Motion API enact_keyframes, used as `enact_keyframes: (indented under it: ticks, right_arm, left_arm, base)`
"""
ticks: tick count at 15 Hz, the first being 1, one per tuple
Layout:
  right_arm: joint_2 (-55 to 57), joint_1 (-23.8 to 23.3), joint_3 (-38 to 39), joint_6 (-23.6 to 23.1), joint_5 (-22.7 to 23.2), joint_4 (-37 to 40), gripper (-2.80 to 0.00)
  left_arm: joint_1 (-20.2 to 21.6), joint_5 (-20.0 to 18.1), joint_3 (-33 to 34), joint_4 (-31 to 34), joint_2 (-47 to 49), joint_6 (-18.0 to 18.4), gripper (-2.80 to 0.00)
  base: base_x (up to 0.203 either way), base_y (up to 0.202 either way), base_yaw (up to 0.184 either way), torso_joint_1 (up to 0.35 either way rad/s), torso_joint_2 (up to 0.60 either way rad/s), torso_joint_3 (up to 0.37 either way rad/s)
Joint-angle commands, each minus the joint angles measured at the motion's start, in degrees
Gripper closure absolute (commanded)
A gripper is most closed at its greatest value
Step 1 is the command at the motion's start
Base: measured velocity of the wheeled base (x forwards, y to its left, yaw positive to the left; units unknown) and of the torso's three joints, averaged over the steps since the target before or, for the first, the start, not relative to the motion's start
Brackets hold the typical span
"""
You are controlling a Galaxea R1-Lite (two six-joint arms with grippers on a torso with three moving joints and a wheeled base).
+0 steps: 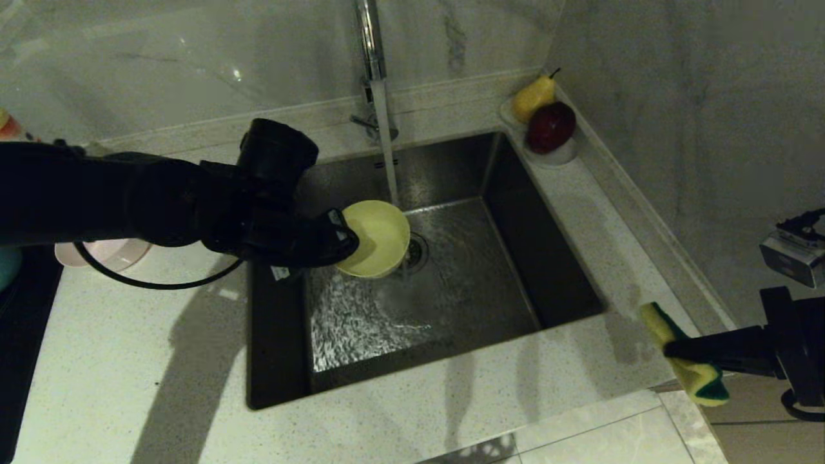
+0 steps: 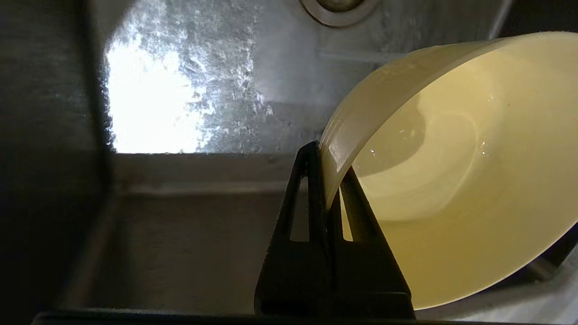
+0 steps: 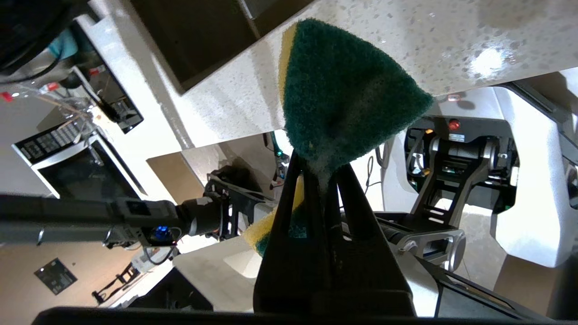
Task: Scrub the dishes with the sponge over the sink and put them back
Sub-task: Wash the bowl
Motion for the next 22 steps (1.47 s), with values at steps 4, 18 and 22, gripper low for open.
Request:
enact_keyframes:
  ticks: [4,18,22]
  right_arm:
    - [-1.6,0.0,-0.1,0.2,1.4,0.2,0.0]
    - [-3.4,0.0,0.6,0.2,1.9,0.2,0.0]
    - [-4.6,0.0,1.0,0.2,3.0,0.7,0.0]
  left_arm:
    - [-1.4,0.4,-2.8,-2.2,5.8,-1.1,0.0]
    - [-1.8,2.3,-7.9,-1.5,7.5,-6.3,0.0]
    - [-2.6,2.5,-3.9,-1.3,5.3,-5.6,0.0]
  base:
    - [0.0,0.0,0.0,0.0,0.0,0.0]
    - [0.0,0.0,0.0,0.0,0.0,0.0]
    - [0.0,0.0,0.0,0.0,0.0,0.0]
